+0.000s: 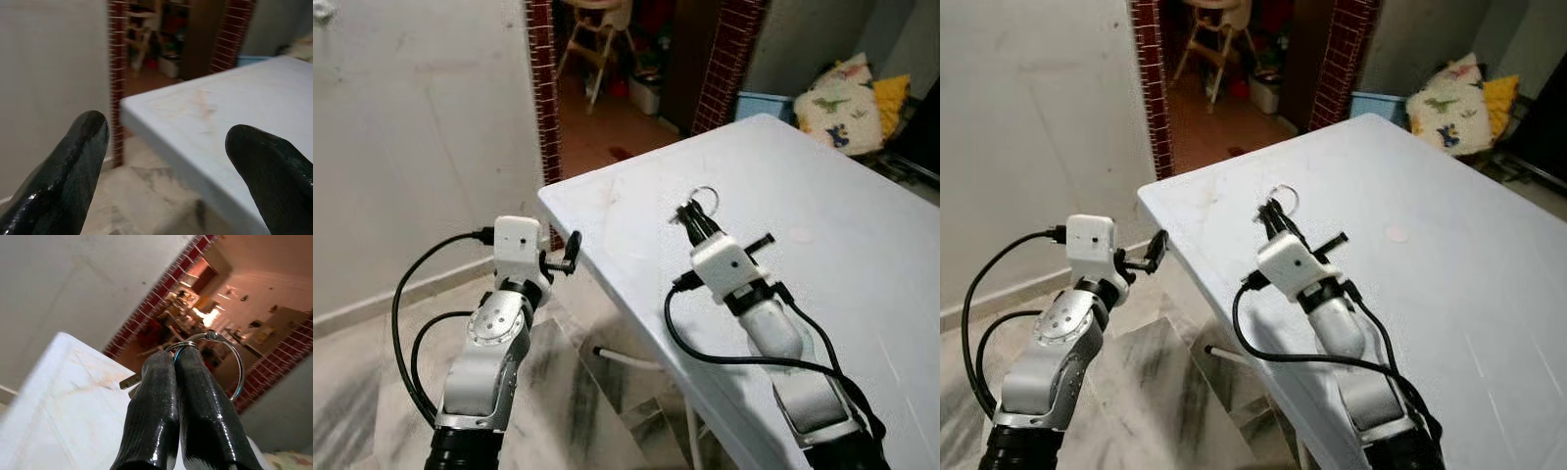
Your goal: Hang keys on a hook
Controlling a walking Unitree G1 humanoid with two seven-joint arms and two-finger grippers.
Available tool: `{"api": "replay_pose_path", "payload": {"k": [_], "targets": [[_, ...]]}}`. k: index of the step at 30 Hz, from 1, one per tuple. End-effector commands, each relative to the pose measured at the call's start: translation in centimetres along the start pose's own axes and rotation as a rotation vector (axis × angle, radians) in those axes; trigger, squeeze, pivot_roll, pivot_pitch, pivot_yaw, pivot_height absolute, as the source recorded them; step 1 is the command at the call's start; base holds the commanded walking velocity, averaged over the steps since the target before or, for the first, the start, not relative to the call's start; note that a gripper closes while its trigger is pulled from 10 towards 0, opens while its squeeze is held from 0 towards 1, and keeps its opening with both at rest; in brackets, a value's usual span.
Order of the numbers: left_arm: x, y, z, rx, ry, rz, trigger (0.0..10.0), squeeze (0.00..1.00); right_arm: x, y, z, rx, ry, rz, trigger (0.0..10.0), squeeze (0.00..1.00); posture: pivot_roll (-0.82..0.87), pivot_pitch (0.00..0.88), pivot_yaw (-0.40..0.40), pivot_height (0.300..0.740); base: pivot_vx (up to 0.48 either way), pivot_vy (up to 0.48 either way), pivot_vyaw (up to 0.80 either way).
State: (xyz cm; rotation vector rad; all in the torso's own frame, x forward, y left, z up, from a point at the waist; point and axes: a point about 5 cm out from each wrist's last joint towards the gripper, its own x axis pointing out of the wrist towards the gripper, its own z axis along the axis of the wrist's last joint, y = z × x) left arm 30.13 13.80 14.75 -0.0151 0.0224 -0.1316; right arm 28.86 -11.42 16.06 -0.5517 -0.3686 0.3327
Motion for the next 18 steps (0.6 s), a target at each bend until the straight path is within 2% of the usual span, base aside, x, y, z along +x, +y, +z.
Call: {"api": "replay_pose_path", "payload": {"k": [1, 8, 18], "targets": [[0.01, 0.17, 0.32, 0.016, -0.017, 0.016, 10.0, 0.00, -0.11, -0.67, 0.31, 0.009, -0.003, -0.033, 10.0, 0.00, 0.12, 0.000, -0.067, 0.740, 0.000, 0.000, 0.80], [0.04, -0.20, 0.07, 0.015, -0.001, 0.010, 10.0, 0.00, -0.35, -1.40, -0.18, 0.037, 0.054, -0.056, 10.0, 0.00, 0.13, 0.000, -0.063, 0.740, 0.000, 0.000, 0.80], [0.08, -0.22, -0.29, 0.010, 0.036, 0.004, 10.0, 0.00, -0.36, -1.17, -0.13, 0.066, 0.076, -0.070, 10.0, 0.00, 0.13, 0.000, -0.050, 0.740, 0.000, 0.000, 0.80]]}}
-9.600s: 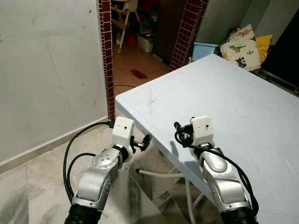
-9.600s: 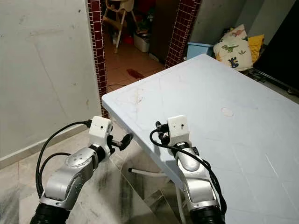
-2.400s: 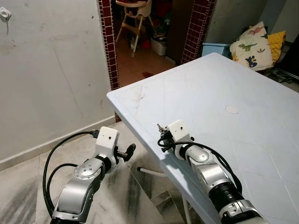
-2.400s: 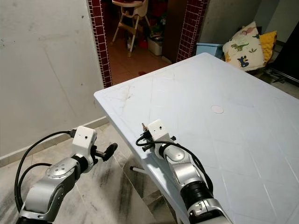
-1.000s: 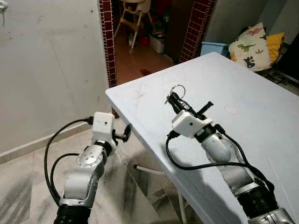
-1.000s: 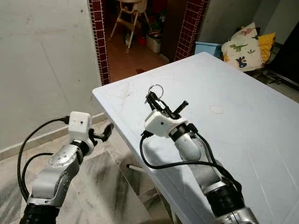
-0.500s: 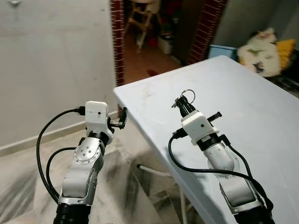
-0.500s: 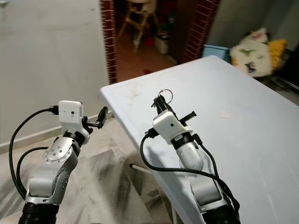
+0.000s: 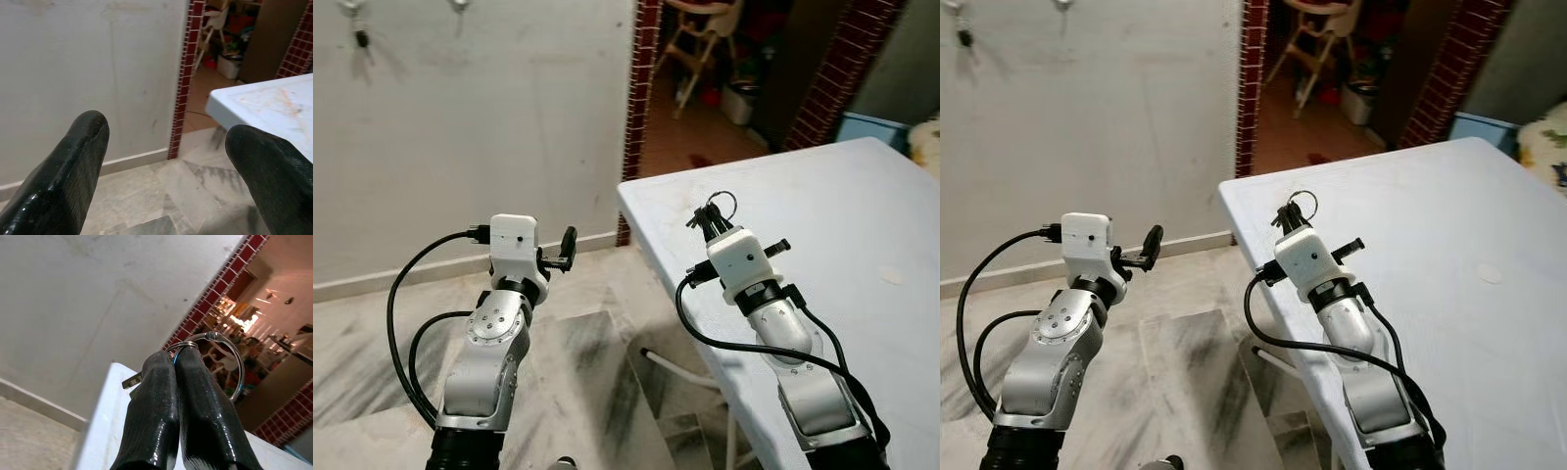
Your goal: Hang keys on a hook
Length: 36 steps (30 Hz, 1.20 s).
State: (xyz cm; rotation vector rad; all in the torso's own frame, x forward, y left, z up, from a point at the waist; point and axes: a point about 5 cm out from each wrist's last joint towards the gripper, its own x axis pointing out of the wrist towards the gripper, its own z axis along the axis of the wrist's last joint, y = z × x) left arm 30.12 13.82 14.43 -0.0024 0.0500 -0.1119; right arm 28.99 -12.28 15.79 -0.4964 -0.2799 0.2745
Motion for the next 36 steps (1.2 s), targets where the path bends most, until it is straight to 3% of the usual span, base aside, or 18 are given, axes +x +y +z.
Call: {"api": "replay_pose_path", "payload": {"k": [1, 4, 14, 36], "targets": [[0.09, -0.17, -0.13, 0.004, 0.025, -0.012, 10.0, 0.00, -0.08, -0.44, 0.55, 0.012, -0.011, -0.026, 10.0, 0.00, 0.13, 0.000, -0.048, 0.740, 0.000, 0.000, 0.80], [0.08, -0.16, -0.32, -0.008, 0.041, -0.010, 10.0, 0.00, -0.06, -0.39, 0.57, 0.029, -0.012, -0.030, 10.0, 0.00, 0.13, 0.000, -0.048, 0.740, 0.000, 0.000, 0.80], [0.40, -0.19, -0.46, -0.019, 0.072, -0.012, 10.0, 0.00, 0.00, -0.65, 0.22, 0.096, 0.026, -0.067, 10.0, 0.00, 0.13, 0.000, -0.044, 0.740, 0.000, 0.000, 0.00], [0.49, -0.10, -0.67, -0.006, 0.097, -0.024, 10.0, 0.00, -0.77, -0.81, -0.35, 0.135, 0.066, -0.073, 10.0, 0.00, 0.13, 0.000, -0.031, 0.740, 0.000, 0.401, 0.00]]}}
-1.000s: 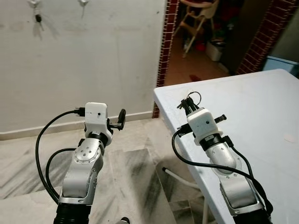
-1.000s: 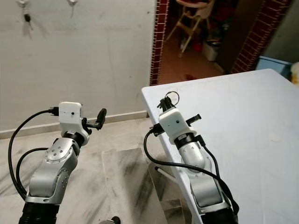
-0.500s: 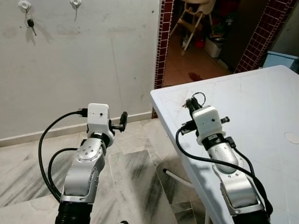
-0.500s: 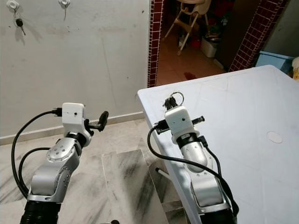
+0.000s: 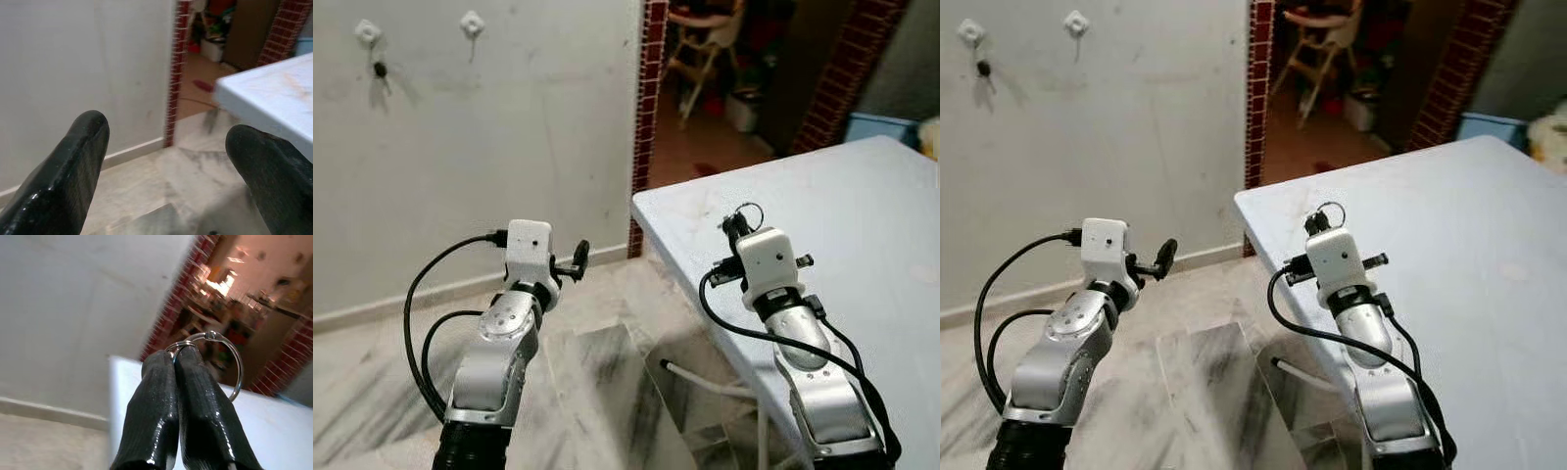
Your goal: Hang keys on a hook
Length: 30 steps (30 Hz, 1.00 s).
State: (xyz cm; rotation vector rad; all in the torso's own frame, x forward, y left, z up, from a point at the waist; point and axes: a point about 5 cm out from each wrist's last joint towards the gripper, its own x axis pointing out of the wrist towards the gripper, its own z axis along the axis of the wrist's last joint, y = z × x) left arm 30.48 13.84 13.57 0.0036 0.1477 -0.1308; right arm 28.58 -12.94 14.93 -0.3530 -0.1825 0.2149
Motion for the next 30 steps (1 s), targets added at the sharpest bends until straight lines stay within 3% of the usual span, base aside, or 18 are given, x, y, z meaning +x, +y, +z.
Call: {"api": "replay_pose_path", "payload": {"k": [1, 16, 21, 30], "targets": [[0.1, -0.2, 0.2, -0.006, 0.000, -0.005, 10.0, 0.00, 0.0, -0.7, 0.6, -0.011, -0.026, -0.016, 10.0, 0.00, 0.13, 0.000, -0.031, 0.740, 0.000, 0.480, 0.00], [0.3, -0.2, 0.1, -0.017, 0.012, -0.001, 10.0, 0.00, 0.2, -0.1, 0.8, 0.009, -0.024, -0.010, 10.0, 0.00, 0.14, 0.000, -0.031, 0.740, 0.000, 0.480, 0.00], [0.5, -0.4, 0.5, -0.020, -0.014, -0.001, 10.0, 0.00, 0.2, -0.2, 0.8, 0.023, -0.019, -0.020, 10.0, 0.00, 0.13, 0.000, -0.034, 0.740, 0.000, 0.123, 0.00], [0.6, -0.6, 0.5, -0.029, -0.012, -0.045, 10.0, 0.00, 0.3, -0.8, -0.6, 0.269, 0.089, -0.102, 10.0, 0.00, 0.13, 0.000, -0.034, 0.740, 0.000, 0.000, 0.00]]}}
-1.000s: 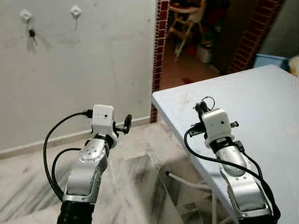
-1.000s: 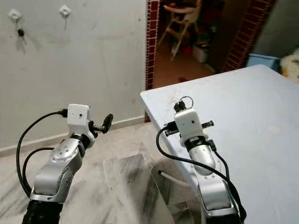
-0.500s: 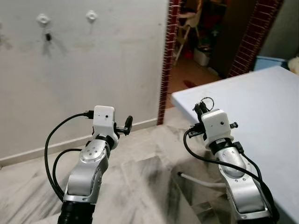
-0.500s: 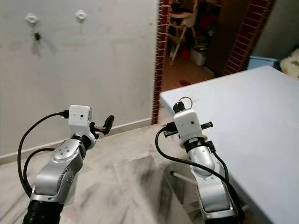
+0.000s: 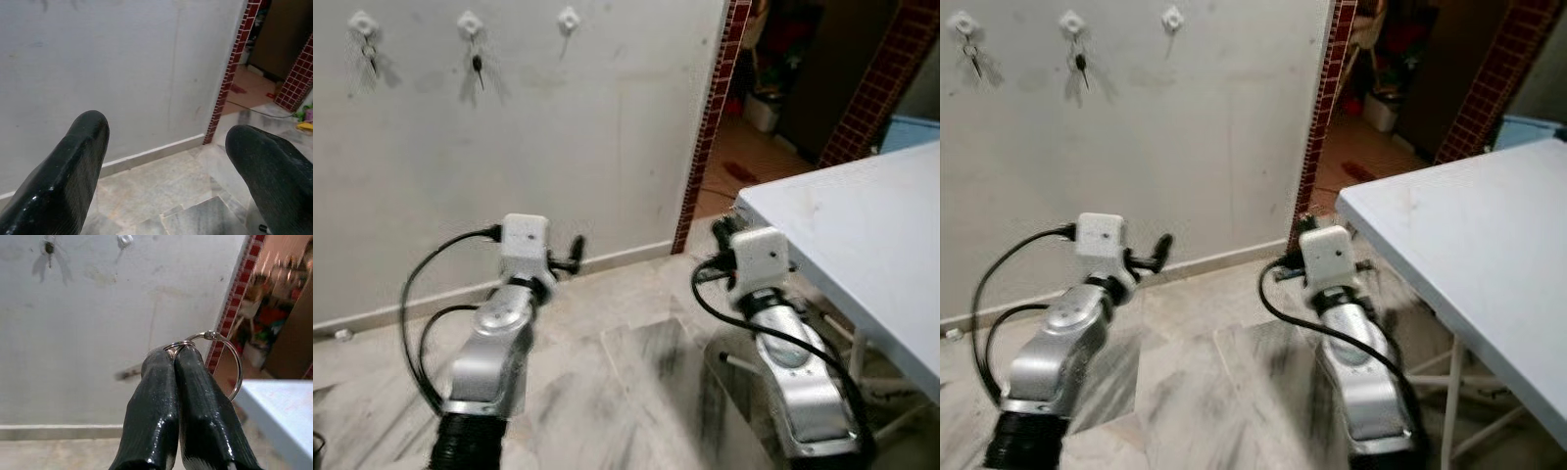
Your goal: Hang keys on a hook
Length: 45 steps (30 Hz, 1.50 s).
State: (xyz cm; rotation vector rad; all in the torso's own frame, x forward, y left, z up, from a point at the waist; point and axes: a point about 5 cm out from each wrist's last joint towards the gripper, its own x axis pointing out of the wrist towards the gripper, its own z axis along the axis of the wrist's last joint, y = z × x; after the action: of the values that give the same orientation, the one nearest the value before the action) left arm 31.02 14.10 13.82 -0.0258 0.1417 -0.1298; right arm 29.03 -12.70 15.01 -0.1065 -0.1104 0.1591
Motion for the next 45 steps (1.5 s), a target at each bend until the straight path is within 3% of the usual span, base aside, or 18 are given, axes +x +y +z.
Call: {"api": "replay_pose_path", "payload": {"k": [1, 21, 34, 45], "targets": [[0.1, -1.0, 0.1, -0.010, -0.003, -0.056, 10.0, 0.00, -0.2, -1.2, -0.6, 0.031, 0.034, -0.047, 10.0, 0.00, 0.13, 0.000, -0.034, 0.740, 0.000, 0.000, 0.00], [0.2, -2.1, 0.0, 0.051, 0.069, -0.243, 10.0, 0.00, -1.5, -0.4, -2.6, 0.126, 0.090, -0.166, 10.0, 0.00, 0.14, 0.000, 0.118, 0.740, 0.000, 0.000, 0.00], [-0.1, -2.5, -0.6, -0.026, 0.095, -0.212, 10.0, 0.00, -1.4, -0.7, -2.5, 0.123, 0.093, -0.158, 10.0, 0.00, 0.14, 0.000, 0.079, 0.740, 0.000, 0.000, 0.00], [-0.1, -2.3, -0.7, -0.046, 0.073, -0.162, 10.0, 0.00, -1.0, -0.5, -2.2, 0.104, 0.095, -0.101, 10.0, 0.00, 0.15, 0.000, 0.005, 0.740, 0.000, 0.441, 0.00]]}}
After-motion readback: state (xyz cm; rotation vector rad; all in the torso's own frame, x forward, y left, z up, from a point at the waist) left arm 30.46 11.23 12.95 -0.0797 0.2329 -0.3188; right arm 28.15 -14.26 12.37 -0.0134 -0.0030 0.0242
